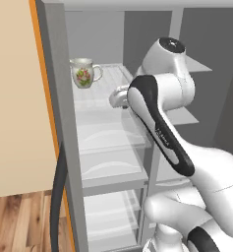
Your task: There's a fish in the fridge that needs to be moved to the freezer for freezing. Pick up the fish from the fridge, place it on any shelf in the freezer, and close the fridge and freezer doors when done.
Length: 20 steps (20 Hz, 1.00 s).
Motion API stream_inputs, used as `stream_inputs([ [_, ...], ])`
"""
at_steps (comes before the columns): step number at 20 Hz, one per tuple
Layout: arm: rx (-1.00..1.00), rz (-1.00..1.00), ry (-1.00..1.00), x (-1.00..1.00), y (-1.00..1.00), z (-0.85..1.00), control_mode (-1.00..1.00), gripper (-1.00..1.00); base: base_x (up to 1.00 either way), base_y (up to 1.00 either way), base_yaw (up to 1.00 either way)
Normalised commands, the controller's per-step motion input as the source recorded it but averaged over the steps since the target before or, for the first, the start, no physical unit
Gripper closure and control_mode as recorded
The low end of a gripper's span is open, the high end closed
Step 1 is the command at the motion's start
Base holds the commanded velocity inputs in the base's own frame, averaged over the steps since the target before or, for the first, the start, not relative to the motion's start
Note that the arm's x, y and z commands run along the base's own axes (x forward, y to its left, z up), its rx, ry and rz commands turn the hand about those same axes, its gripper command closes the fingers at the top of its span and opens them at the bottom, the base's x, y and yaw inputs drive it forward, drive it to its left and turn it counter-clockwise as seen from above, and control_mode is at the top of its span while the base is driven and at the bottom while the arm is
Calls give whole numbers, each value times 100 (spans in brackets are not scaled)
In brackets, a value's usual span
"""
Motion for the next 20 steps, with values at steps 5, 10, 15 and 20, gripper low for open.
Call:
stream_inputs([
  [5,0,0,-8,-67,-51,35,-100,100,0,0,0],
  [10,0,0,-3,-83,-76,7,-100,100,0,0,0],
  [15,0,-4,0,-76,-70,13,-100,100,0,0,0],
  [20,0,-11,-1,-48,-55,34,-100,100,0,0,0],
])
